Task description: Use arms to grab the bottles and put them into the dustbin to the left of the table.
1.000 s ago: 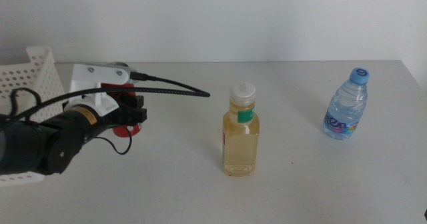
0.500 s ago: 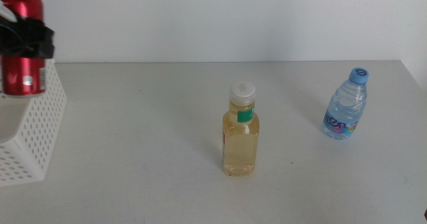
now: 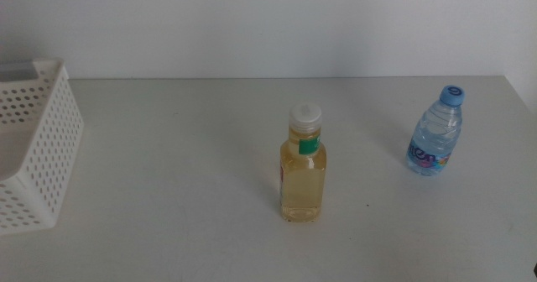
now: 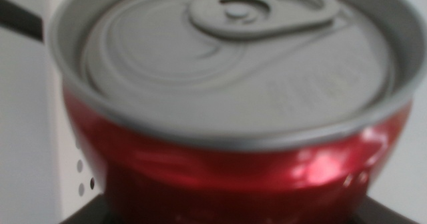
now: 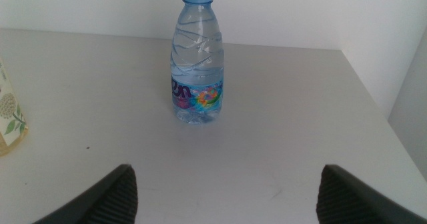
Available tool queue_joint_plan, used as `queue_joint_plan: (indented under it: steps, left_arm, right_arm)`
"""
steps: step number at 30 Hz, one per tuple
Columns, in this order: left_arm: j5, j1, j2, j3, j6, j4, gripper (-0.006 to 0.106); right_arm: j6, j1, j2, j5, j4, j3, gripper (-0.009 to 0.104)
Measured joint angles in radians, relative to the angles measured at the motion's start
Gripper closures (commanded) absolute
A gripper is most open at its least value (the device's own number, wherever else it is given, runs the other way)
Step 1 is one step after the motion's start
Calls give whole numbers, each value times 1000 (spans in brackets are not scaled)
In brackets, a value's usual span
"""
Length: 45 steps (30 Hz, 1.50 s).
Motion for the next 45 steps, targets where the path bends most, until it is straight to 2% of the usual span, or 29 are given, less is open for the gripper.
queue_joint_plan:
  steps: [7, 13, 17, 23, 25, 26, 30, 33, 45]
  left_arm:
    - [-46, 14, 135, 0, 9, 56, 82]
    - [-69, 14, 229, -3, 6, 64, 82]
    - [-76, 14, 276, -3, 6, 59, 77]
    - [-78, 14, 306, -3, 6, 47, 55]
    - [-81, 14, 308, -4, 6, 46, 45]
    - [-83, 14, 308, -5, 6, 46, 36]
    - [-84, 14, 308, -5, 6, 44, 19]
    - [-79, 14, 306, -17, 6, 38, 15]
    - [64, 0, 268, -193, -28, -12, 15]
  right_arm:
    - [0, 0, 0, 0, 0, 0, 22]
    - [0, 0, 0, 0, 0, 0, 22]
    - [0, 0, 0, 0, 0, 0, 22]
    - [0, 0, 0, 0, 0, 0, 22]
    - [0, 0, 0, 0, 0, 0, 22]
    - [0, 0, 0, 0, 0, 0, 22]
    - [0, 0, 0, 0, 0, 0, 22]
    - [0, 0, 0, 0, 0, 0, 22]
    - [0, 0, 0, 0, 0, 0, 22]
